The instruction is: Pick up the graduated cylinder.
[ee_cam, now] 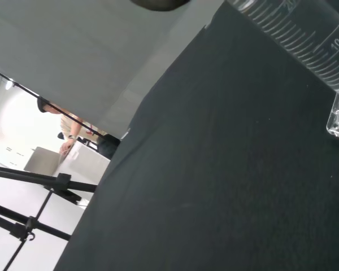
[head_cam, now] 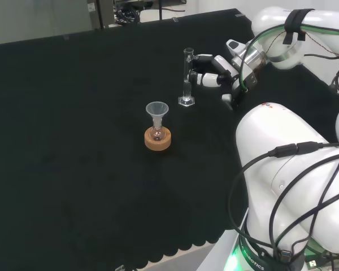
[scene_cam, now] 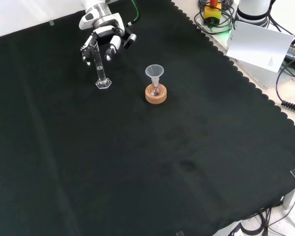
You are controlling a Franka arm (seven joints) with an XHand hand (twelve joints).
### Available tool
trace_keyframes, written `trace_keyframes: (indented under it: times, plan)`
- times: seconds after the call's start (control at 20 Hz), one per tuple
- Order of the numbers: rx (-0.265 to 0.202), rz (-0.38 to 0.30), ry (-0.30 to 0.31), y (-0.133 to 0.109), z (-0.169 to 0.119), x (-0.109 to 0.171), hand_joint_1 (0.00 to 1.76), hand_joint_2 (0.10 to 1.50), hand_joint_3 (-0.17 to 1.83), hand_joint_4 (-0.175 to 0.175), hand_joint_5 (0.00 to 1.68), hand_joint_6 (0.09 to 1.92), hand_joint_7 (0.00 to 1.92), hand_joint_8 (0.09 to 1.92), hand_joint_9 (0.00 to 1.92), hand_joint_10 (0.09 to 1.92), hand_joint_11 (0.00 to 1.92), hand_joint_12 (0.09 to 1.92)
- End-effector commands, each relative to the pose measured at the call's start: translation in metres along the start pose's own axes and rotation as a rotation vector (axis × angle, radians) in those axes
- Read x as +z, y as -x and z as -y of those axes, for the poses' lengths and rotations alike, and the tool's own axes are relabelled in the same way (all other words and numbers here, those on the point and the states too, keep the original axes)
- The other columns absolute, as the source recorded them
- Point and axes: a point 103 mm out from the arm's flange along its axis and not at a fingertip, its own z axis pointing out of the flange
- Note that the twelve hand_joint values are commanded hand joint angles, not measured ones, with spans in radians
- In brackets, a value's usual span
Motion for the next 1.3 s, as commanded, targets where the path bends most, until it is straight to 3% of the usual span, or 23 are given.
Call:
trace_keyframes:
  times: [0.05, 0.5, 0.85, 1.3]
  plan:
    - [-0.023, -0.035, -0.012, 0.002, -0.001, 0.008, 1.02, 0.99, -0.17, -0.034, 0.64, 0.14, 0.54, 0.59, 0.72, 0.48, 0.38, 1.29]
    - [-0.025, -0.058, -0.013, 0.010, -0.004, 0.018, 1.03, 0.98, -0.17, -0.034, 0.60, 0.15, 0.45, 0.59, 0.64, 0.48, 0.32, 1.30]
    - [-0.029, -0.074, 0.000, 0.012, -0.007, 0.023, 1.06, 0.99, -0.17, -0.029, 0.64, 0.18, 0.50, 0.61, 0.67, 0.50, 0.33, 1.30]
    - [-0.029, -0.093, 0.011, 0.012, -0.010, 0.024, 1.07, 0.99, -0.17, -0.018, 0.61, 0.41, 0.58, 0.57, 0.75, 0.47, 0.36, 1.29]
